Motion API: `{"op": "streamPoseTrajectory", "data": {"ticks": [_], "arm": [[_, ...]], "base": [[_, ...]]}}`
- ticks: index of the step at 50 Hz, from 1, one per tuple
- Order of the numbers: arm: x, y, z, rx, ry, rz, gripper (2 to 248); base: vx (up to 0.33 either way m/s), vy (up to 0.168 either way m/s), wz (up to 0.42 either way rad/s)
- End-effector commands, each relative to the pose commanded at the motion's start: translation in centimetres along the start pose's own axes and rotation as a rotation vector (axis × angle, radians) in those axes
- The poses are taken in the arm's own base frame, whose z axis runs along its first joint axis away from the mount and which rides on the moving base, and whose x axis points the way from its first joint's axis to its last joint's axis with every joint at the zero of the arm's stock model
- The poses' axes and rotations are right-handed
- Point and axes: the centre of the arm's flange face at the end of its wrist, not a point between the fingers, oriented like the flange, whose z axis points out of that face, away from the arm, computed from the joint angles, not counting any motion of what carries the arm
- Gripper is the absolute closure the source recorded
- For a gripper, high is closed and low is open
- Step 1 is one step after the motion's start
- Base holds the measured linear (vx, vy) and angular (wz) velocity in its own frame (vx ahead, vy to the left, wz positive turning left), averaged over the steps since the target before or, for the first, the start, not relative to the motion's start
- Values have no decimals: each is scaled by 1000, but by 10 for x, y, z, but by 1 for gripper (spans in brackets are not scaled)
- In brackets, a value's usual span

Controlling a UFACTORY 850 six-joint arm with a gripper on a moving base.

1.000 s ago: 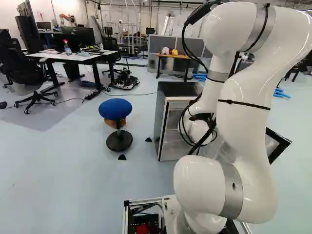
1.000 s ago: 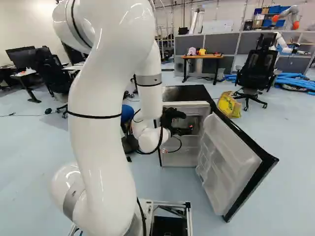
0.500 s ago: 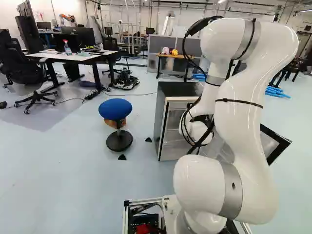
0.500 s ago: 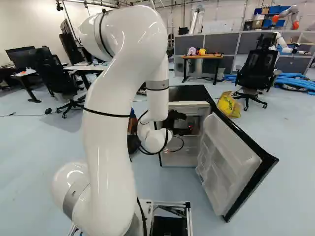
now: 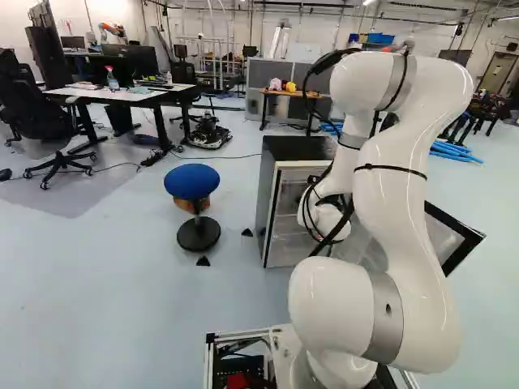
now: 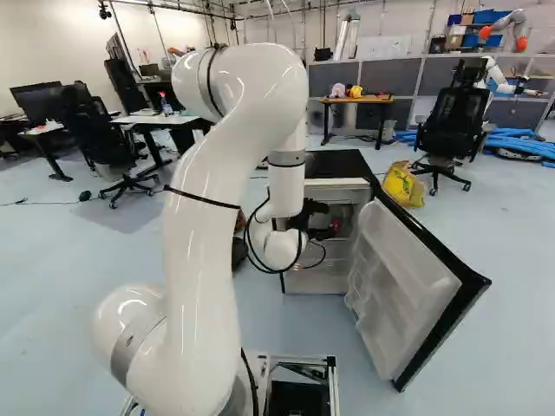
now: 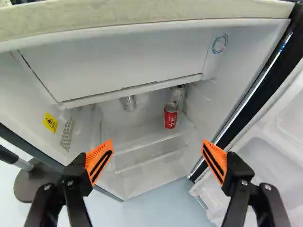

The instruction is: Grab a drink from the fridge

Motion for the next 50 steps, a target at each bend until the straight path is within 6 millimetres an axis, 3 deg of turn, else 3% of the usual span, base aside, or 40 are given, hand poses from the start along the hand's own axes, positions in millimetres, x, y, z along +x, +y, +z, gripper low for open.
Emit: {"op": "streamPoseTrajectory", "data": {"ticks": [50], "arm": [[-49,-4,45,33,-59,-5,3]], "base": [[0,0,0]]}}
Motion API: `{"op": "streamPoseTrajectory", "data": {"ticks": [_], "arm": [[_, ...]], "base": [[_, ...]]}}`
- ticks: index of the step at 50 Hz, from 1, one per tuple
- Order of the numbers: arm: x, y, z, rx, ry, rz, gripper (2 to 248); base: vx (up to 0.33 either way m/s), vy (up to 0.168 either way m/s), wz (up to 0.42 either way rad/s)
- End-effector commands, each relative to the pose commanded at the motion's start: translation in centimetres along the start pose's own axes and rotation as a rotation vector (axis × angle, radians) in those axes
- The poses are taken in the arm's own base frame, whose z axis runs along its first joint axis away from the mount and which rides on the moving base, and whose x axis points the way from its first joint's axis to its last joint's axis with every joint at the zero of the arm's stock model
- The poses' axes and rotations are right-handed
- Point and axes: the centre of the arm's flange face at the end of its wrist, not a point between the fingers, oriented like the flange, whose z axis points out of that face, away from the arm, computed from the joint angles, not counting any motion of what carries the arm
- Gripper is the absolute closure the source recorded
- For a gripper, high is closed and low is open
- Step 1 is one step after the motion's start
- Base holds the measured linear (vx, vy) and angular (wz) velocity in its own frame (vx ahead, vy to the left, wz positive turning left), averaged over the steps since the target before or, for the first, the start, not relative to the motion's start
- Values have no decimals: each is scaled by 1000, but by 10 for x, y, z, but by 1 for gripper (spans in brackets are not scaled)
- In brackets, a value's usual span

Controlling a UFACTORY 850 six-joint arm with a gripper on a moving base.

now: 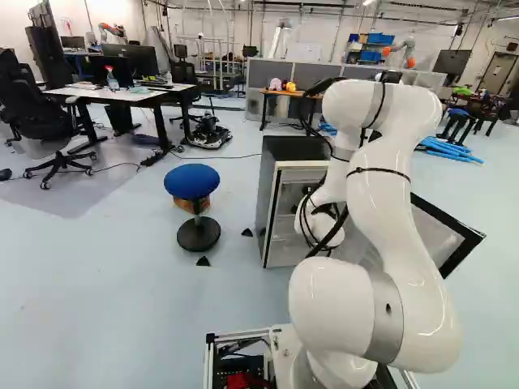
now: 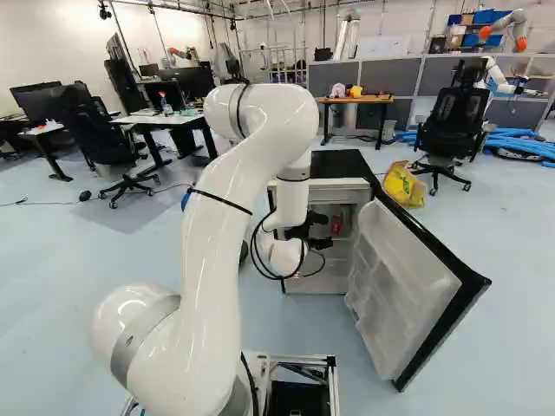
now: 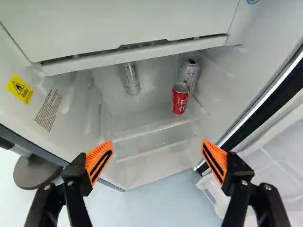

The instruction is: Grab a drink from the fridge

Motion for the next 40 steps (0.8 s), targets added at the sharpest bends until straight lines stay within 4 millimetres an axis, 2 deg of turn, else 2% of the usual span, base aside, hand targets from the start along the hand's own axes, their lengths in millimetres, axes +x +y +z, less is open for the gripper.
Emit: {"op": "streamPoseTrajectory", "data": {"ticks": [24,40], "arm": [[-18,1,31,4,28,0,3],[-31,6,59,-2,48,2,3]], "base": [[0,0,0],[0,0,0]]}}
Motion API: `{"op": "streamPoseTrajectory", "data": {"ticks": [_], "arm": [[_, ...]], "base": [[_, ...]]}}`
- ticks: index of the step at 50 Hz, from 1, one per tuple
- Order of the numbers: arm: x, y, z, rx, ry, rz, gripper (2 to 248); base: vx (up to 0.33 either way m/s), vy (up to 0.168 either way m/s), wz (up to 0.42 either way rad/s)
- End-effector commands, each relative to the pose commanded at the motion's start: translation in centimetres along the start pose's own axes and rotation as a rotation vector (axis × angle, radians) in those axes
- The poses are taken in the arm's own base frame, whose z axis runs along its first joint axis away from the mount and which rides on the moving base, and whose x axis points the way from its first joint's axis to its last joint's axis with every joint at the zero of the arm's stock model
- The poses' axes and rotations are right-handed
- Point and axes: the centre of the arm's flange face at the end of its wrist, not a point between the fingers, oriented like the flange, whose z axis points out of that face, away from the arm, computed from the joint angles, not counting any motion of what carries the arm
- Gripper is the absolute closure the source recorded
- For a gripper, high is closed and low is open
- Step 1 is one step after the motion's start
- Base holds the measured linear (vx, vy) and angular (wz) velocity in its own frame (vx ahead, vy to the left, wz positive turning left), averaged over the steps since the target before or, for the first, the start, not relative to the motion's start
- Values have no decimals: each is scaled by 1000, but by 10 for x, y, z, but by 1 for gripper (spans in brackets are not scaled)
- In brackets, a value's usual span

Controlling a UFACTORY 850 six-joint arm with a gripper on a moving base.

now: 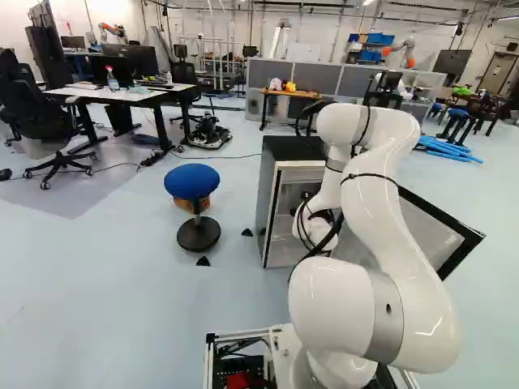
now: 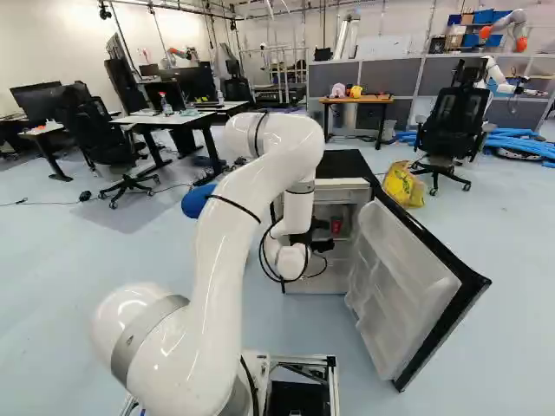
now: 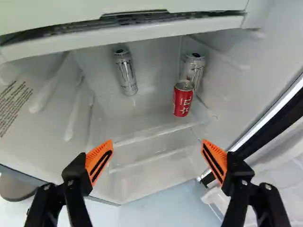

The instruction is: Grab a drink from the fridge

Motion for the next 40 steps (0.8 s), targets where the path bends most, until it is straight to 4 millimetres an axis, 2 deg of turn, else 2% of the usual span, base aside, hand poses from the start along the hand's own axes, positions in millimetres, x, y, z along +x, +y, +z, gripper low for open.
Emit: {"op": "streamPoseTrajectory", "data": {"ticks": [12,40], "arm": [[-11,5,24,-6,12,1,3],[-6,18,62,-21,72,0,3]], "base": [[0,0,0],[0,0,0]]}}
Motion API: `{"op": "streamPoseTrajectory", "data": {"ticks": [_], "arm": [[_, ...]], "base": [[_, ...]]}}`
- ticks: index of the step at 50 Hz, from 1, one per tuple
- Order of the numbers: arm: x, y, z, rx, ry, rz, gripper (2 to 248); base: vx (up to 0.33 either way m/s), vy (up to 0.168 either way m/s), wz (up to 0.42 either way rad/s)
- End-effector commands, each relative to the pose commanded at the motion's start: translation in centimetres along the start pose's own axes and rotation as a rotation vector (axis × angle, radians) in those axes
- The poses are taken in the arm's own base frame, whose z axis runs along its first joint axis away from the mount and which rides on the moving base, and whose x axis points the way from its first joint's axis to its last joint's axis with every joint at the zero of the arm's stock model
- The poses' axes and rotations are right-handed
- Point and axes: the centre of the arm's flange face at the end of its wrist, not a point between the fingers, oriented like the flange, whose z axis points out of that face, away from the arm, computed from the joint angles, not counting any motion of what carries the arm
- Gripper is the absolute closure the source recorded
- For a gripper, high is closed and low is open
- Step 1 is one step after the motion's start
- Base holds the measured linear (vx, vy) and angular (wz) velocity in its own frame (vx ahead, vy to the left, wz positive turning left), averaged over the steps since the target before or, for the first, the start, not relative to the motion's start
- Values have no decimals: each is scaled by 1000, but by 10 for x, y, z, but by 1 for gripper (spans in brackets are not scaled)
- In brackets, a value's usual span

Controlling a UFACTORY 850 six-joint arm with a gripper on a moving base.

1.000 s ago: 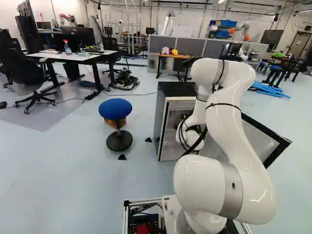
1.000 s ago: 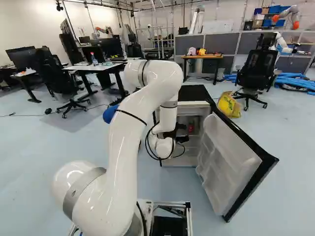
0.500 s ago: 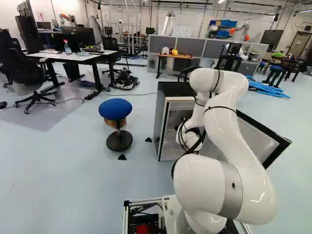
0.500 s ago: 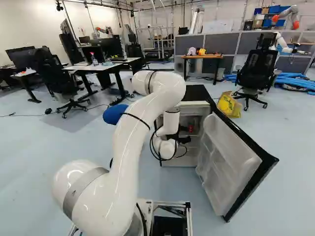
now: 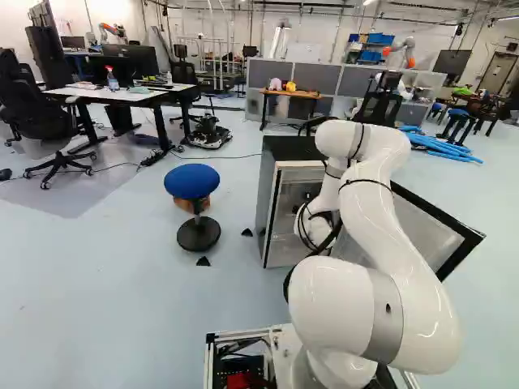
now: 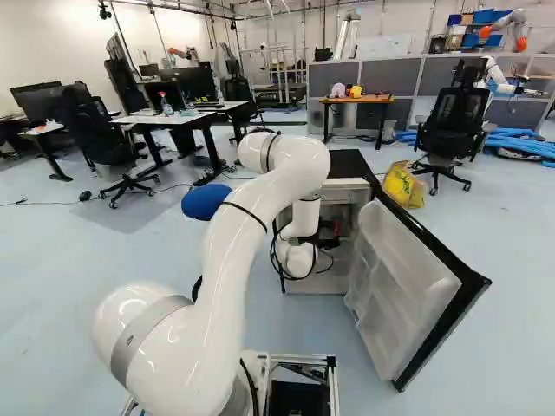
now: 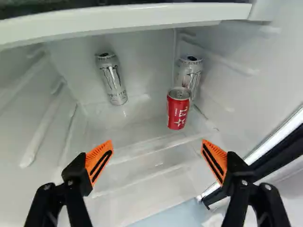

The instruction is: Grab a drink from the fridge

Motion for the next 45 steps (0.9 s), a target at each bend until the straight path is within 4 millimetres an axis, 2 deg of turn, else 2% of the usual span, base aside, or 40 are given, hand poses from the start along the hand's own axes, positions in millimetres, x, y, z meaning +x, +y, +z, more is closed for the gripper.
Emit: {"op": "streamPoseTrajectory", "data": {"ticks": [45], "arm": [[2,15,62,-16,92,-6,3]], "base": [[0,0,0]]}}
